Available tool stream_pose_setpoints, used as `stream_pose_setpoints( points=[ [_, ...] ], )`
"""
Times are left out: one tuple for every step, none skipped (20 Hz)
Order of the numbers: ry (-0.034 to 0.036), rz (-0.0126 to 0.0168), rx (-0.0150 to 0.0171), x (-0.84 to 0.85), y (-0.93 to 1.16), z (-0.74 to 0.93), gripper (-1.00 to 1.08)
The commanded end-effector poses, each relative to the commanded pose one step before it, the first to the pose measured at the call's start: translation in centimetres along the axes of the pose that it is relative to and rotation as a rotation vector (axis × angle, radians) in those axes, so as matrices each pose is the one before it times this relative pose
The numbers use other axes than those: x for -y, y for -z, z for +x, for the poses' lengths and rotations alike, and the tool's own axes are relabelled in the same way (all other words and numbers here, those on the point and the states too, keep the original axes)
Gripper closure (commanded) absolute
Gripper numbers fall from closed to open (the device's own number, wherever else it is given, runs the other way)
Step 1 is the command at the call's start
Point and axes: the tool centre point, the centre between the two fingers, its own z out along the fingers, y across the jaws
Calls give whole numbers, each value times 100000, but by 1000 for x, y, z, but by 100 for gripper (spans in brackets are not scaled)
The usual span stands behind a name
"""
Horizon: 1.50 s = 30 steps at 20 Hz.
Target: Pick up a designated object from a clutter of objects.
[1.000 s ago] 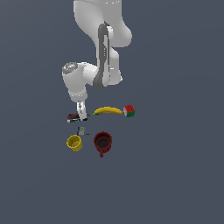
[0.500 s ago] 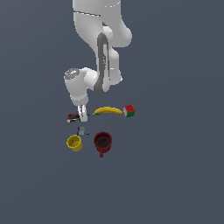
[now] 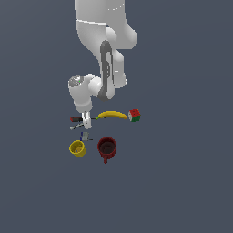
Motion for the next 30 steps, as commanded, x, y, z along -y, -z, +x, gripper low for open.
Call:
stream_pose_setpoints(
  points=[
    [-173,-243,117,-136,-136,5,108],
    [0,0,0,0,0,0,108],
    [0,0,0,0,0,0,108],
    [0,0,0,0,0,0,108],
    [0,0,0,0,0,0,108],
    [0,0,0,0,0,0,108],
    [0,0,0,0,0,0,108],
    [0,0,0,0,0,0,108],
    [53,285,-174,127,125,12,108],
    [0,0,0,7,20,-10,108],
    [0,0,0,20,59,-31,108],
    [0,0,0,33,98,-51,108],
    [0,0,0,46,137,-71,108],
    [0,0,0,59,176,-92,108],
    [0,0,0,72,216,-112,108],
    [-29,17,60,77,245,-120,108],
    [0,0,0,98,295,-152,108],
    [0,0,0,111,334,-172,108],
    [0,0,0,123,374,-192,108],
    [-34,10,59,126,398,-196,108],
    [0,0,0,145,443,-226,108],
    [0,0,0,155,474,-241,108],
    [0,0,0,163,501,-253,108],
    [-44,-15,51,160,508,-246,108],
    [0,0,0,177,550,-274,108],
    [0,0,0,183,574,-284,108],
    [0,0,0,191,600,-295,108],
    [-62,-74,-16,190,607,-285,108],
    [0,0,0,204,649,-313,108],
    [-20,-41,-52,202,645,-306,108]
  ],
)
